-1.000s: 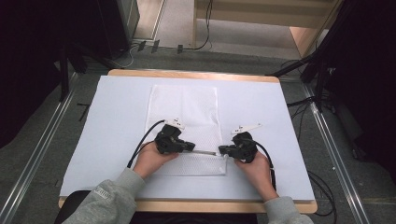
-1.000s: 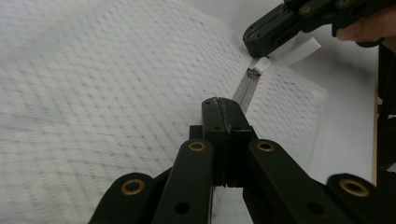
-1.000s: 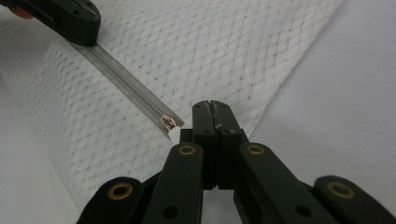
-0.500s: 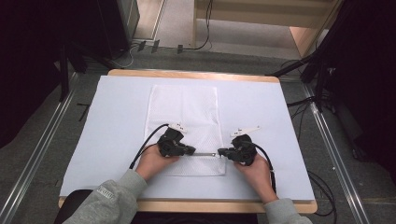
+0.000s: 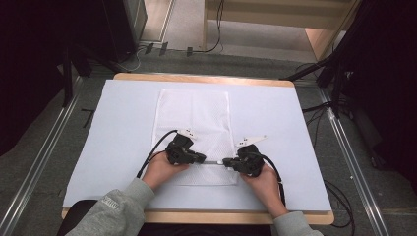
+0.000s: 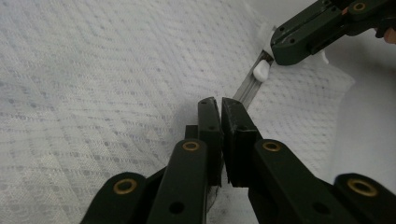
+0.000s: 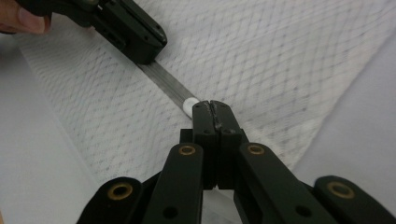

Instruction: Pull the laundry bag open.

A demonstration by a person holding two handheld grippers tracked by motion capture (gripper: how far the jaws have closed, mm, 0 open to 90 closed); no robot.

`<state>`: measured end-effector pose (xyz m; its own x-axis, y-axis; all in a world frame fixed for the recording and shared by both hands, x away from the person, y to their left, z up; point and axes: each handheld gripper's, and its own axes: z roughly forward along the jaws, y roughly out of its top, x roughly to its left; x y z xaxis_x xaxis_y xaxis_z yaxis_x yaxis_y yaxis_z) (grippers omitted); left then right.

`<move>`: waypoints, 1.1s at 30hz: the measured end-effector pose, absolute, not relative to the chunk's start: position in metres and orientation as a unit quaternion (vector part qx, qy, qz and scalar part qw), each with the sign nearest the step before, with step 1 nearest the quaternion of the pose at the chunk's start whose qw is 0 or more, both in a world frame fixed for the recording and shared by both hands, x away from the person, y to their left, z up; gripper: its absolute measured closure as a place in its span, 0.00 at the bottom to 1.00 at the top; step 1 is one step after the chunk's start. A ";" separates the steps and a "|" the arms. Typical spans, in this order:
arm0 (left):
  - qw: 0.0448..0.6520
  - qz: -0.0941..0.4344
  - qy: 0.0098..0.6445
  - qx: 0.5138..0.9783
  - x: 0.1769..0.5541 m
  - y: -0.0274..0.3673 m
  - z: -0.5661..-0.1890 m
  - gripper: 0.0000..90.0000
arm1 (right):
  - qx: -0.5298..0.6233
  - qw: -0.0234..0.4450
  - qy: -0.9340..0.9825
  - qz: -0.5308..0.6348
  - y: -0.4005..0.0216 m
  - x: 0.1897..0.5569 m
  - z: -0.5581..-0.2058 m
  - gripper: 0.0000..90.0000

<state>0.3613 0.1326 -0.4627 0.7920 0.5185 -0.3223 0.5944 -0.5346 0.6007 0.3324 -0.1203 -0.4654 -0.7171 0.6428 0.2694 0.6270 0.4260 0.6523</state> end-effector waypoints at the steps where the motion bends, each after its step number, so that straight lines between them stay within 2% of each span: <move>1: 0.366 -0.052 0.318 0.873 0.361 0.132 -0.460 0.97 | 0.377 0.015 0.842 0.385 -0.122 0.333 -0.464 1.00; 5: 0.371 -0.058 0.311 0.873 0.359 0.126 -0.453 0.93 | 0.387 0.025 0.836 0.389 -0.132 0.335 -0.461 1.00; 12: 0.378 -0.066 0.303 0.872 0.360 0.112 -0.449 0.79 | 0.398 0.027 0.838 0.373 -0.138 0.337 -0.467 1.00; 25: 0.366 -0.078 0.297 0.878 0.366 0.093 -0.461 0.85 | 0.380 0.055 0.845 0.373 -0.134 0.333 -0.472 1.00; 33: 0.366 -0.089 0.294 0.879 0.364 0.086 -0.466 0.89 | 0.383 0.055 0.843 0.374 -0.134 0.332 -0.472 1.00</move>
<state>0.3641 0.0858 -0.4661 0.8114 0.4520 -0.3706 0.5815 -0.5599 0.5903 0.3321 -0.1342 -0.4718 -0.7013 0.6861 0.1933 0.6043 0.4283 0.6719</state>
